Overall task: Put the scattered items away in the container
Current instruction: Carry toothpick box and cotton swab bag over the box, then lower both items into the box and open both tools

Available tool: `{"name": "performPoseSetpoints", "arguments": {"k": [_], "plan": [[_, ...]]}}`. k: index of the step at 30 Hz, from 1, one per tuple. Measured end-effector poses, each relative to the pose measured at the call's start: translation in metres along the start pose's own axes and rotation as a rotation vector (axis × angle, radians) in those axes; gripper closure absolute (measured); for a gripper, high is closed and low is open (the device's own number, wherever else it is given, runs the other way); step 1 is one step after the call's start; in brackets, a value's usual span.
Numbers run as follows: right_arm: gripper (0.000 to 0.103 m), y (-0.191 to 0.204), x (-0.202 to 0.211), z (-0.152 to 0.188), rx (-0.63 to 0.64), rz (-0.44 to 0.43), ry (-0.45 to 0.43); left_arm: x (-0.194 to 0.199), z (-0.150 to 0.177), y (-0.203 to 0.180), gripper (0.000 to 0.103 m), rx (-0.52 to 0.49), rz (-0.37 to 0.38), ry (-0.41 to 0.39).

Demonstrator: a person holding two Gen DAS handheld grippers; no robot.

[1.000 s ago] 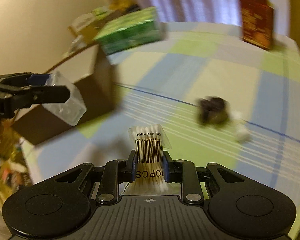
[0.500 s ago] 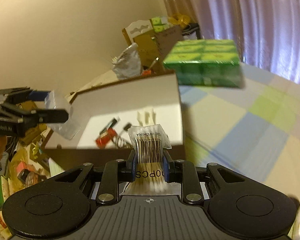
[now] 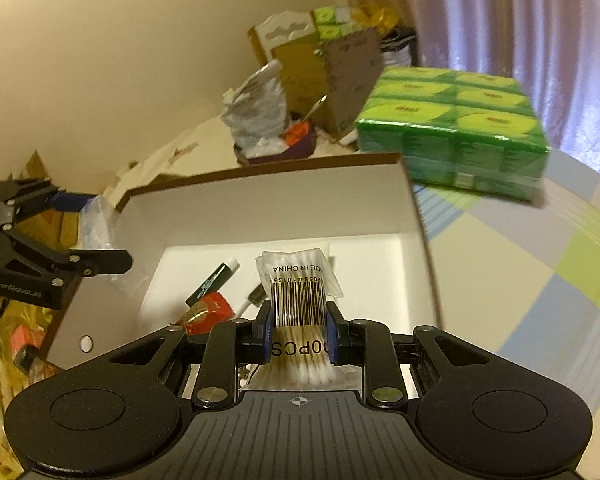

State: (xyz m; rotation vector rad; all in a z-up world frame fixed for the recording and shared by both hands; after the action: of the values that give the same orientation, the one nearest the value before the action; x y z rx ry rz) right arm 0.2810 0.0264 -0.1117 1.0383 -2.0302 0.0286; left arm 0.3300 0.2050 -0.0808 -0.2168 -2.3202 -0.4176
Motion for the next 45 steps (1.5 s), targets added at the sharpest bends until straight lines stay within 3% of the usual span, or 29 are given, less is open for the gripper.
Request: {"name": "performPoseSetpoints", "arguments": {"k": [8, 18, 35, 36, 37, 39, 41, 45], "plan": [[0.075, -0.001, -0.044, -0.001, 0.016, 0.015, 0.080, -0.048, 0.013, 0.015, 0.018, -0.046, 0.025, 0.080], [0.075, -0.003, -0.082, 0.000, 0.052, 0.019, 0.165, -0.080, 0.027, 0.023, 0.018, -0.101, 0.038, 0.139], [0.075, 0.013, -0.110, -0.001, 0.111, 0.001, 0.204, -0.077, 0.020, 0.027, 0.017, -0.047, 0.059, 0.136], [0.070, 0.014, -0.111, 0.000, 0.119, 0.000, 0.211, -0.077, 0.020, 0.027, 0.016, -0.040, 0.057, 0.141], [0.037, 0.016, -0.111, 0.001, 0.125, -0.005, 0.220, -0.077, 0.021, 0.027, 0.015, -0.033, 0.055, 0.147], [0.001, 0.017, -0.107, 0.000, 0.145, 0.020, 0.189, -0.075, 0.021, 0.027, 0.015, -0.017, 0.054, 0.152], [0.001, 0.021, -0.101, -0.003, 0.177, 0.020, 0.153, -0.074, 0.021, 0.026, 0.014, -0.006, 0.055, 0.160], [0.001, 0.020, -0.097, -0.002, 0.159, 0.030, 0.176, -0.075, 0.023, 0.024, 0.013, 0.023, 0.044, 0.196]]}}
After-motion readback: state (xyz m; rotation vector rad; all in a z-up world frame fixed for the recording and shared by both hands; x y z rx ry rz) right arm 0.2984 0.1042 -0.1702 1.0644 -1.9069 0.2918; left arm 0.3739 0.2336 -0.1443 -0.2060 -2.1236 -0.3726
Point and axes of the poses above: each gripper's, at about its wrist camera, not at the fingertips, and x roughly against the way its jaws point, y to its left, z to its underside, the point moved 10 cm from there along -x, roughly the way its jaws point, and after that the axes turned 7 degrees about -z, right-handed, at the moved point
